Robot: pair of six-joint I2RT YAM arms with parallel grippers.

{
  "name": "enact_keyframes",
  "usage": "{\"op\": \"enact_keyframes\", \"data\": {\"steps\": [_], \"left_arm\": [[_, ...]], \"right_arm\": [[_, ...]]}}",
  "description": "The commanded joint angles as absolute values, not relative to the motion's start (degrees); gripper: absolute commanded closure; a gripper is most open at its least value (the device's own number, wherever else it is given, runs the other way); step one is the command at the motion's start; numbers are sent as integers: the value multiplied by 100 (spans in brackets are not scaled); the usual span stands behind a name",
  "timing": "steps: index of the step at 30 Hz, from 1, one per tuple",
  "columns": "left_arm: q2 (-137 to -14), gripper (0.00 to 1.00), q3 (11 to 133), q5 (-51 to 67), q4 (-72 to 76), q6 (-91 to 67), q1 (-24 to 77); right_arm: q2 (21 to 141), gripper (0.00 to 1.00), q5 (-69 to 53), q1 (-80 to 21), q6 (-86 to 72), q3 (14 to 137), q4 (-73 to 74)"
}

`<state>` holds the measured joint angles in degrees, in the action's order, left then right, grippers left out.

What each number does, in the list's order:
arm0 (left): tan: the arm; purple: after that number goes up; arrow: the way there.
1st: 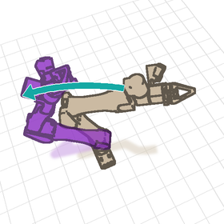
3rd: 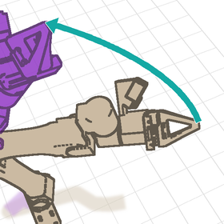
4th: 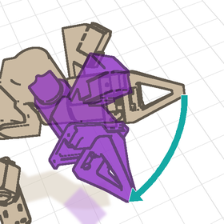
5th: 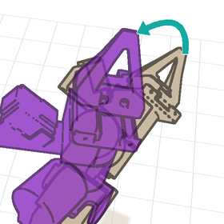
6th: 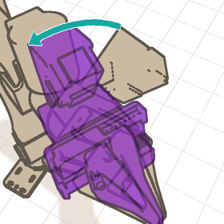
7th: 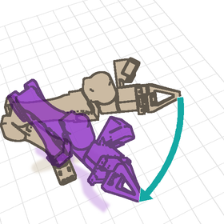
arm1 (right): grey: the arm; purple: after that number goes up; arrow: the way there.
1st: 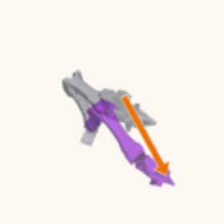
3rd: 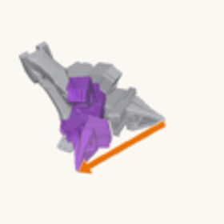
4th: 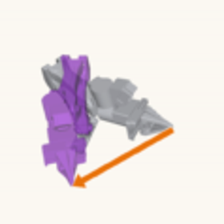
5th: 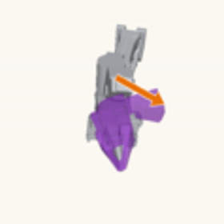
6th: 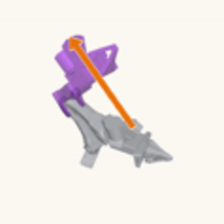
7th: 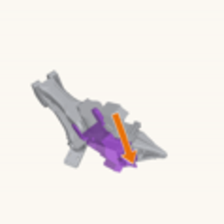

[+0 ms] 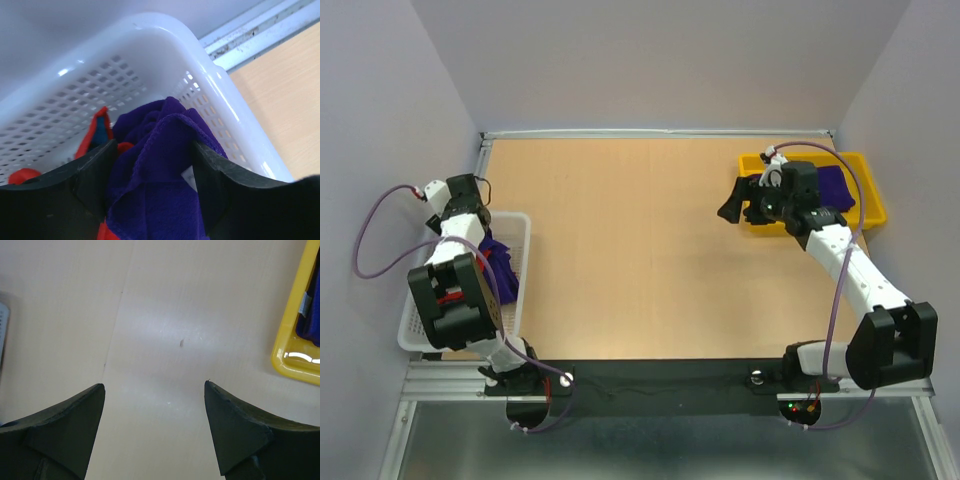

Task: Fold and stack the towels
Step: Grab crumpled towel

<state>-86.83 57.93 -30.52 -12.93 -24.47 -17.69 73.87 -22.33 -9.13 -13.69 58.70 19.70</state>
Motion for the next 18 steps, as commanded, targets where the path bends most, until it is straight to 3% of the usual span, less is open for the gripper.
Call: {"op": "enact_keyframes", "data": {"steps": [1,3,4,11,18], "left_arm": [[-8964,68,6152,-2883,-1063,-2461,-1758],[-8921,94,6292,-2874,-1125,-2435,-1758],[-8738,100,6328,-2883,-1134,-2356,-1749],[-7542,100,7478,-3242,-1652,-2022,-1012],[-7032,100,9804,-3508,-2303,-1750,235]], "right_arm": [[7330,15,-2110,-940,-1283,5757,1960],[7330,15,-2092,-940,-1257,5731,1969],[7321,15,-2074,-940,-1257,5722,1986],[7339,15,-2215,-941,-1292,5713,1986],[7155,15,-2224,-940,-1283,5730,2004]]}}
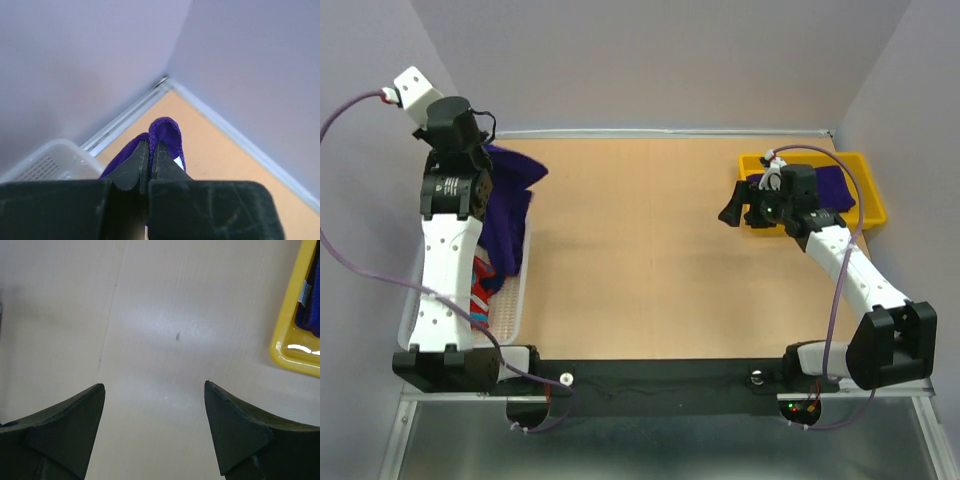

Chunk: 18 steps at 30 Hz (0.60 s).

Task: Fold and stack the towels
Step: Grab crumpled towel, then move the towel to the center of the board

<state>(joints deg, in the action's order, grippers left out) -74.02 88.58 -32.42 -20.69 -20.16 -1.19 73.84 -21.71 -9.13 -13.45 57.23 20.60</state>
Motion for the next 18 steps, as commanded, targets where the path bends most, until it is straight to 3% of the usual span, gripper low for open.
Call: {"op": "enact_keyframes", "data": {"steps": [1,10,16,18], "left_arm": [[-7014,100,10026,-3368,-2285,-1697,603],[-7865,100,11917,-873,-1584,-1740,2389],[-9463,100,14155,-502,-1732,-1503,3725],[-9615,100,14273,-344,-1470,-1582,3875]], "right_arm": [[7119,15,-2198,-940,-1275,5748,1995],[6900,15,-2022,-940,-1310,5801,1995],[6602,15,-1645,-940,-1336,5827,1995],[6443,15,-1478,-940,-1319,5792,1995]]}}
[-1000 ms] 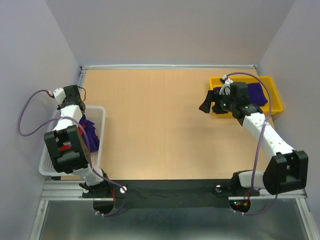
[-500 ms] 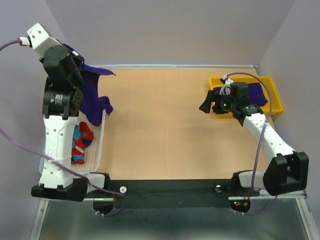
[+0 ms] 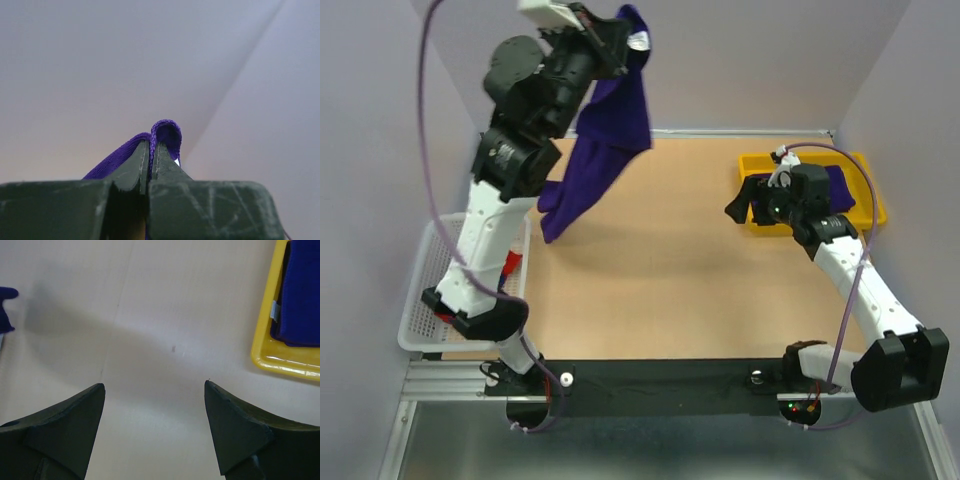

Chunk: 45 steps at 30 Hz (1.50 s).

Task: Fold and stack the towels
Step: Move the towel to the center of the board

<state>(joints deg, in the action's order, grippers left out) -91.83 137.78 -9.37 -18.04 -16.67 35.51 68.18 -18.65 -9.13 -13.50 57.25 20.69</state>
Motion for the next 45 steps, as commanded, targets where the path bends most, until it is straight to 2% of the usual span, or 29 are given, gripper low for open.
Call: {"op": "enact_keyframes", "data": {"steps": [1,6,9,17,21,24,25,28,29,30,31,34,37,41,45], "left_arm": [[-9607,100,14230,-308,-1363,-1626,3919],[-9186,100,13458,-369,-976,-1775,4096],[-8580,100,12474,-641,-756,-1907,4096],[-6629,100,10268,-2231,-1299,-2117,4104],[-5706,100,8740,-2435,-1985,-2862,4096],[-4994,93,7115,-2163,-2364,-3479,4096],[-4679,89,6379,-2119,-2521,-3924,4096],[-4142,76,5496,-2275,-2899,-4497,4096],[-4009,66,5302,-2546,-3248,-4604,4096],[-3877,61,5239,-2653,-3382,-4658,4096],[-3667,49,5212,-2846,-3566,-4667,4096],[-3586,31,5421,-3058,-3744,-4483,4096],[-3971,2,5790,-3129,-3779,-3974,4096],[-4639,1,6161,-2910,-3464,-3201,4096],[-5535,1,6284,-2207,-2779,-2602,4096]], "right_arm": [[6399,15,-1433,-940,-1310,5766,1995],[6205,15,-1213,-940,-1222,5651,1995],[6179,15,-1265,-932,-1222,5573,1995],[6372,17,-1687,-940,-1160,5458,1995],[6539,18,-2012,-940,-1169,5397,1995],[6706,20,-2188,-967,-1169,5353,2004],[6758,20,-2232,-1019,-1152,5318,2004],[7074,21,-2241,-1334,-1143,5326,2013],[7267,22,-2119,-1623,-1143,5352,2021],[7373,22,-2005,-1783,-1143,5353,2021],[7505,22,-1769,-1915,-1143,5379,2013],[8005,25,-1530,-2257,-1239,5449,2004],[8505,28,-1197,-2609,-1475,5633,1969],[8973,33,-941,-3049,-1950,5722,1785],[9263,38,-826,-3462,-2434,5695,1416]]}}
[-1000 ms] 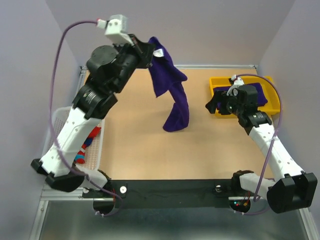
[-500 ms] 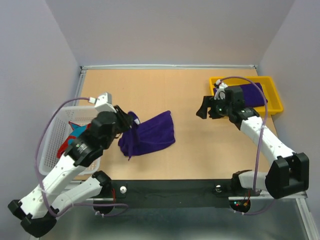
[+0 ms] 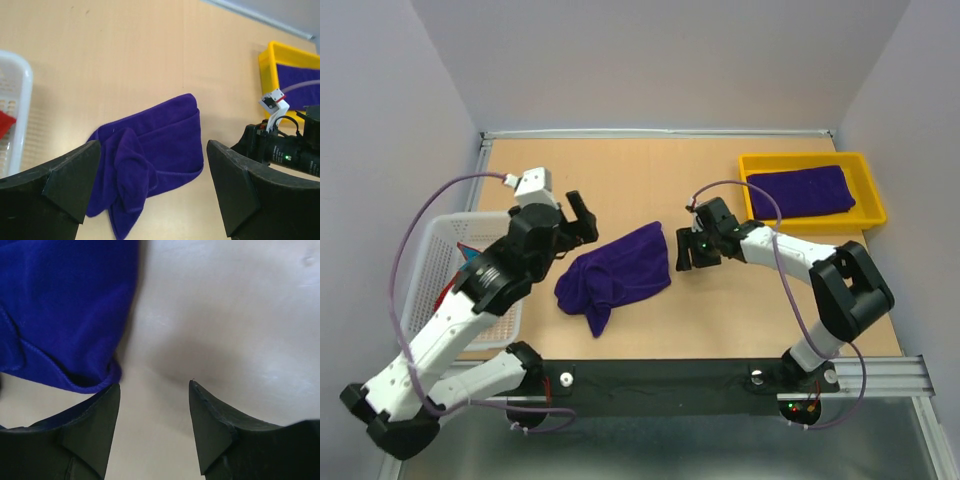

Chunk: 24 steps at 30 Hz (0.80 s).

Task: Fold and stack the towels
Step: Move the towel to the center of the board

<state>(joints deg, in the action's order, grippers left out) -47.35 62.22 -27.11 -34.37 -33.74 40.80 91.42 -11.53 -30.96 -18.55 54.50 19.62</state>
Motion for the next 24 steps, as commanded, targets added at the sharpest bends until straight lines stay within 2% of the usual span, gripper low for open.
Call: {"op": "enact_keyframes", "data": {"steps": [1,12,14,18,19,24], "left_arm": [[-5711,1,6275,-2102,-2603,-2436,4096],[-8559,9,6864,-1450,-1407,-2039,4096],[-9104,10,7066,-1450,-1371,-2013,4096],[-9842,13,7356,-1424,-1336,-2030,4096],[-9948,13,7400,-1424,-1327,-2030,4096],[-10581,14,7567,-1336,-1160,-2039,4096]], "right_arm": [[9290,40,-817,-3576,-2609,5669,1337],[9747,44,-853,-4069,-3164,5450,756],[9756,47,-800,-4104,-3217,5379,747],[9607,59,-712,-4096,-3173,5177,747],[9572,65,-703,-4096,-3155,5098,747],[9457,78,-721,-4104,-3085,4948,747]]}}
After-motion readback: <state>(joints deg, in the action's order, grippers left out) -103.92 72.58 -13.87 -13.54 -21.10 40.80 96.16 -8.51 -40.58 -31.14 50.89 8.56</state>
